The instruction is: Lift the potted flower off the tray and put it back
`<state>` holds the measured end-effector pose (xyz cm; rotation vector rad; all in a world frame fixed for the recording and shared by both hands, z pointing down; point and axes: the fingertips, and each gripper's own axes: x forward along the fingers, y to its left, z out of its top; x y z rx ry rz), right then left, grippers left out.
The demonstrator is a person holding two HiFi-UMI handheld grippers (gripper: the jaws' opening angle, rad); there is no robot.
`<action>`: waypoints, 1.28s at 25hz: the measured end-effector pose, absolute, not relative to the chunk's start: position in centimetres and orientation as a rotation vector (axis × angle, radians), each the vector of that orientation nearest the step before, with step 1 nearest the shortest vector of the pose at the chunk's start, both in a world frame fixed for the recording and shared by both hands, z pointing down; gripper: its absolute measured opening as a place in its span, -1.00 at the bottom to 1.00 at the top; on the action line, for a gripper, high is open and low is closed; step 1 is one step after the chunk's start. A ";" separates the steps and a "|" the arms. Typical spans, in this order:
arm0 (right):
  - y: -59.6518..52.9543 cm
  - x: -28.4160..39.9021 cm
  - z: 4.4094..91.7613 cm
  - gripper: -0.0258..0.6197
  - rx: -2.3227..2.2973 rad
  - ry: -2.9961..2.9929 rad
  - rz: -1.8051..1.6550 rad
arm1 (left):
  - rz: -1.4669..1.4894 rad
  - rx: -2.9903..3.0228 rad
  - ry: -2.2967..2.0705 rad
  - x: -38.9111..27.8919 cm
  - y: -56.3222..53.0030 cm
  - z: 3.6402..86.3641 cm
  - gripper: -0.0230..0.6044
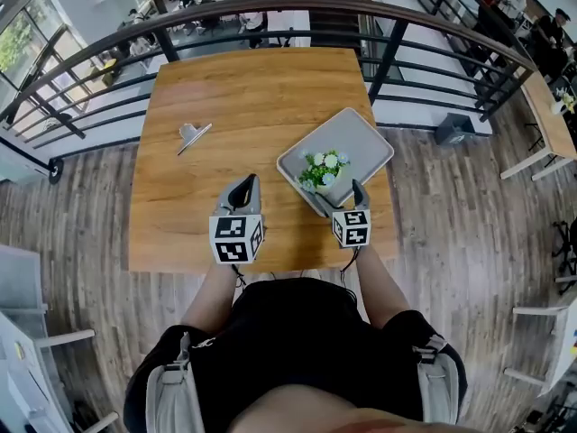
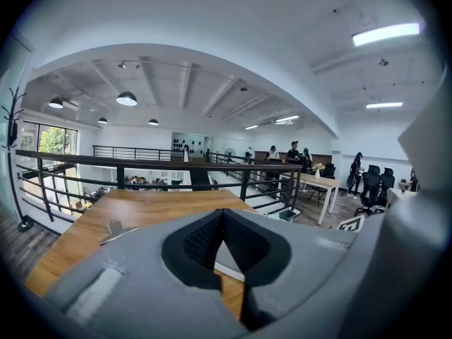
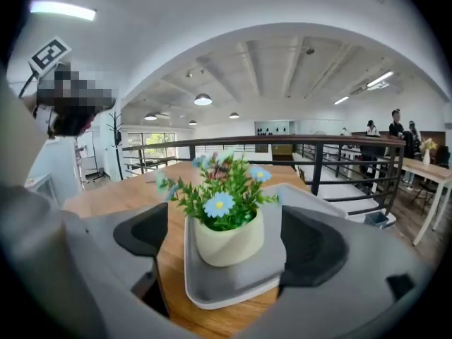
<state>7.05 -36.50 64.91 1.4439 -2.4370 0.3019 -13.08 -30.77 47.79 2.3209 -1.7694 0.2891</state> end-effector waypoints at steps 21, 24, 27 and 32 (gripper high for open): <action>-29.5 14.9 42.6 -0.93 2.119 -2.347 -0.133 | 0.235 2.559 -1.493 -5.6 -31.3 45.8 -0.89; -29.2 14.6 42.5 -0.93 2.119 -2.347 -0.138 | 0.236 2.565 -1.484 -5.3 -31.2 45.8 -0.89; -29.2 14.4 42.2 -0.93 2.125 -2.356 -0.118 | 0.233 2.565 -1.487 -5.5 -31.3 45.6 -0.89; -29.4 13.8 42.1 -0.93 2.121 -2.366 -0.113 | 0.233 2.556 -1.489 -5.8 -31.4 46.0 -0.89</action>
